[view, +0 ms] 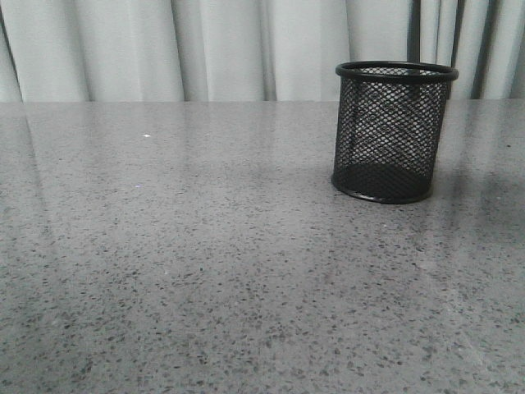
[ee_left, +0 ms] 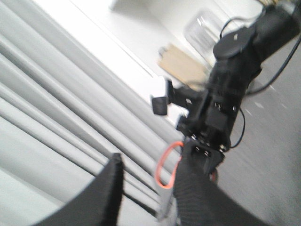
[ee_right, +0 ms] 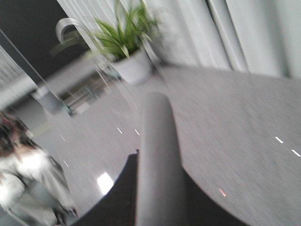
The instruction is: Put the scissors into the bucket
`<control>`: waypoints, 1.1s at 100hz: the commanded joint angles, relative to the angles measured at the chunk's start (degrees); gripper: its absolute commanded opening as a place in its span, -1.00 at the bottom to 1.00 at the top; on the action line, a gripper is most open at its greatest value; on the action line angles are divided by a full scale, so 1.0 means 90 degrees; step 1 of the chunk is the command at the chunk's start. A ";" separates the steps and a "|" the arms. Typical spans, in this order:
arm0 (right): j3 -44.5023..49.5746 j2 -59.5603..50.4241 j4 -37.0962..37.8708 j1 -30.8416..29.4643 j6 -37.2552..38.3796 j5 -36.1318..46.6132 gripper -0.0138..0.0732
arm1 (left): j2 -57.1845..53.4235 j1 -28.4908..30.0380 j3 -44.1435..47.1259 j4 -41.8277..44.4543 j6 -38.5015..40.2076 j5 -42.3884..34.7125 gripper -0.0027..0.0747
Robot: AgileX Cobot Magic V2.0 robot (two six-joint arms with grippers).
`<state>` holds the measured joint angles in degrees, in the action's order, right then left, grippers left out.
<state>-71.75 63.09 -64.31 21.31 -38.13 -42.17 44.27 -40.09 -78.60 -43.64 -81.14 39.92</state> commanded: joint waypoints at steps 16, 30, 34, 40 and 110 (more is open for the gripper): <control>-0.2447 0.0466 0.3590 -0.0769 0.2746 -0.3323 -0.83 | -0.0992 -0.0034 -0.0183 0.0504 0.1536 -0.0568 -0.99; -0.3076 0.0598 0.4714 -0.0755 0.3384 -0.3681 -0.83 | -0.1161 -0.0034 -0.0183 0.1282 0.2394 -0.0160 -0.99; -0.3093 0.0583 0.4803 -0.0755 0.3413 -0.3681 -0.83 | -0.1161 -0.0034 -0.0183 0.1427 0.2521 0.0018 -0.99; -0.3093 0.0571 0.5027 -0.0755 0.3482 -0.3693 -0.83 | -0.1161 -0.0034 -0.0145 0.1705 0.2767 0.0324 -0.99; -0.1662 0.0797 0.5571 -0.0755 0.3668 -0.3693 -0.83 | -0.1224 -0.0034 0.0622 0.1955 0.3154 0.1257 -0.99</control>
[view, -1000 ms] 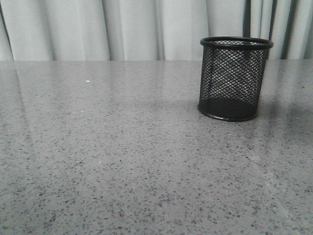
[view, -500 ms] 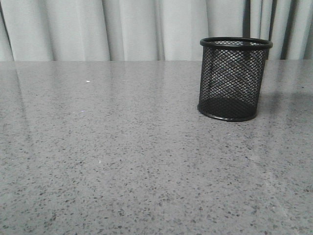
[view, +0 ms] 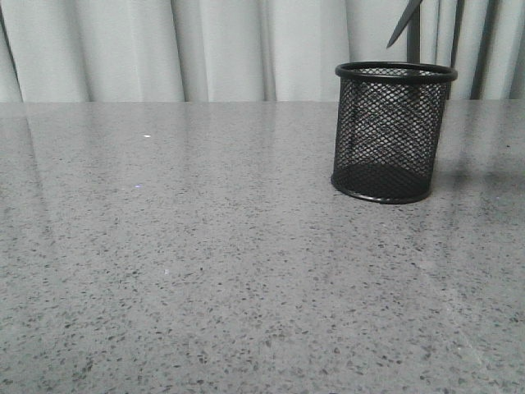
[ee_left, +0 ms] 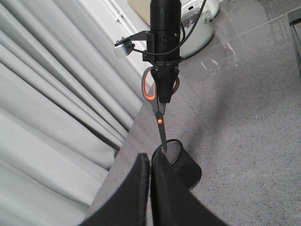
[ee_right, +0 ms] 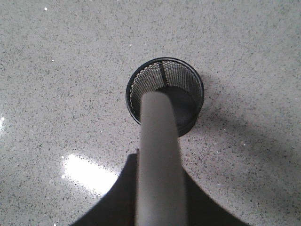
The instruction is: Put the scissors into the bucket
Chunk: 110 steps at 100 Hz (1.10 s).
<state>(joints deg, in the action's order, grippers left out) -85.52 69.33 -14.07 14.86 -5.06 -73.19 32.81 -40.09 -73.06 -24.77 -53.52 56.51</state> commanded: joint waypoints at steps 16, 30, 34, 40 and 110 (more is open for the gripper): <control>-0.0132 0.0663 -0.0011 -0.0039 -0.0075 -0.0234 -0.83 | 0.0050 -0.0034 0.0232 -0.0191 0.0084 -0.0618 -0.99; -0.0132 0.1149 -0.0011 -0.0039 -0.0075 -0.0185 -0.83 | 0.0050 -0.0034 0.0272 -0.0256 0.0084 -0.0605 -0.99; -0.0132 0.1251 -0.0011 -0.0039 -0.0075 -0.0185 -0.81 | 0.0050 -0.0034 0.0272 -0.0257 0.0084 -0.0605 -0.99; -0.0132 0.1346 -0.0011 -0.0039 -0.0075 -0.0185 -0.68 | 0.0050 -0.0034 0.0272 -0.0257 0.0084 -0.0605 -0.99; -0.2313 0.1145 -0.0049 -0.0039 -0.0197 -0.0201 -0.41 | 0.0022 -0.0034 0.0341 0.2304 0.2603 -0.1720 -0.99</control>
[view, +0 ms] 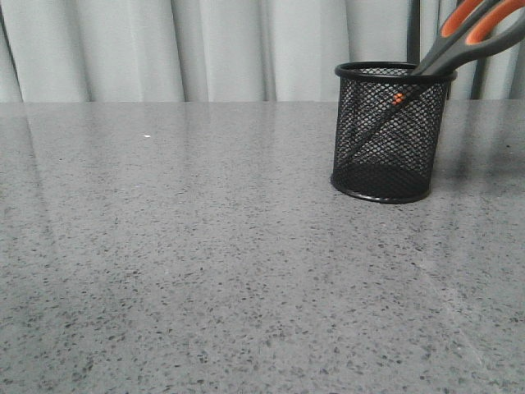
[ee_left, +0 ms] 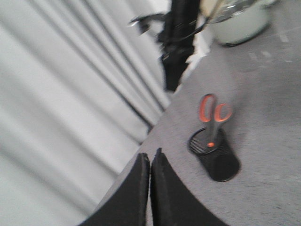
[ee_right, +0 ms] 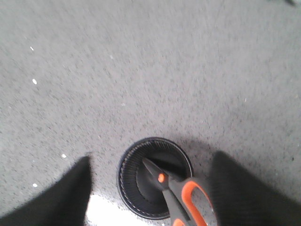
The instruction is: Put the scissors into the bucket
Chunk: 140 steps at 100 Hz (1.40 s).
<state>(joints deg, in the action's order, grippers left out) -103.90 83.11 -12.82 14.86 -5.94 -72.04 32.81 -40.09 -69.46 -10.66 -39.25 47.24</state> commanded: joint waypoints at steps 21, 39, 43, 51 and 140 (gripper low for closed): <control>0.1021 -0.1753 -0.0078 -0.0039 -0.0191 -0.0048 -0.78 | -0.0795 -0.0034 0.1208 0.3325 0.4278 -0.1261 -0.99; 0.3875 -0.4070 0.0357 -0.0039 -0.0266 0.2078 -0.78 | -0.1858 -0.0034 0.2888 0.3729 0.4538 -0.2092 -0.99; 0.4496 -0.4667 0.0542 -0.0039 -0.0266 0.2564 -0.78 | -0.2052 -0.0034 0.3224 0.3739 0.4538 -0.2316 -0.99; 0.5914 -0.5741 0.1010 -0.0039 -0.0266 0.3634 -0.79 | -0.2299 -0.0034 0.3748 0.3739 0.4538 -0.2728 -0.99; 0.8702 -0.8516 0.1032 -0.0039 -0.0240 0.5413 -0.79 | -0.2370 -0.0034 0.4518 0.3547 0.4538 -0.3431 -0.99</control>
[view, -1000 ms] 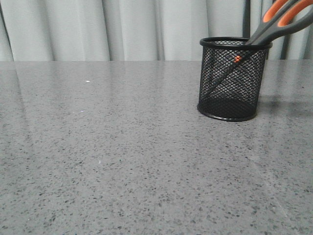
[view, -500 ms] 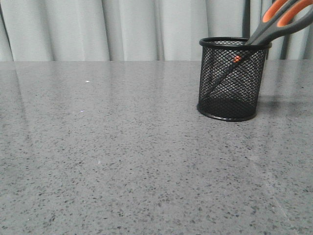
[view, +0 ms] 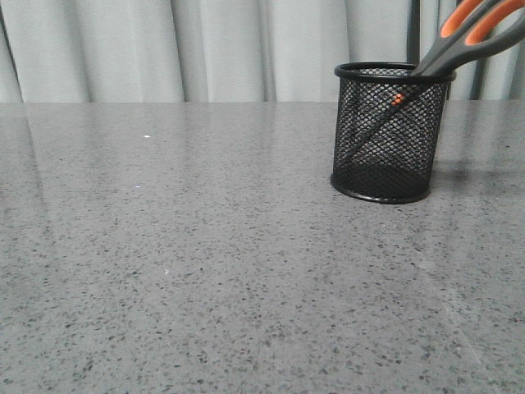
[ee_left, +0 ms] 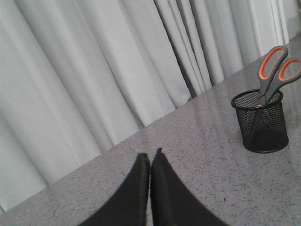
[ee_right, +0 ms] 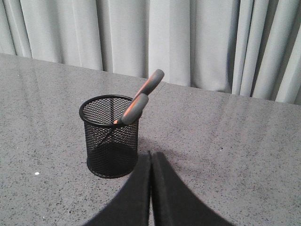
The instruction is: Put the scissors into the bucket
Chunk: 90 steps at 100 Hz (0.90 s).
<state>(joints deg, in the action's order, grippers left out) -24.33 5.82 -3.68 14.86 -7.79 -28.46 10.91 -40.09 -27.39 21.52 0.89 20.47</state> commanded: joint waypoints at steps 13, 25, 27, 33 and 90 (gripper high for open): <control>-0.0140 0.0072 0.0017 -0.0039 -0.0035 0.0570 -0.79 | 0.0063 -0.0034 -0.0157 -0.0028 0.0078 -0.0456 -0.99; -0.0140 0.0072 0.0017 -0.0039 -0.0035 0.0570 -0.79 | 0.0063 -0.0034 -0.0136 -0.0028 0.0078 -0.0467 -0.99; -0.0140 0.0072 0.0017 -0.0039 -0.0035 0.0570 -0.79 | 0.0063 -0.0034 -0.0119 -0.0028 0.0078 -0.0467 -0.99; -0.0140 0.0072 0.0017 -0.0039 -0.0035 0.0559 -0.79 | 0.0063 -0.0034 -0.0030 -0.0040 0.0078 -0.0501 -0.99; -0.0140 0.0072 0.0017 -0.0039 -0.0035 0.0559 -0.79 | -0.0933 0.2963 0.2552 -0.2997 -0.1066 -0.2156 -0.99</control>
<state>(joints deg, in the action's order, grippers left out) -24.09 5.82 -3.68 14.86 -7.79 -28.37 3.75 -16.53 -6.58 -3.65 -11.46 7.45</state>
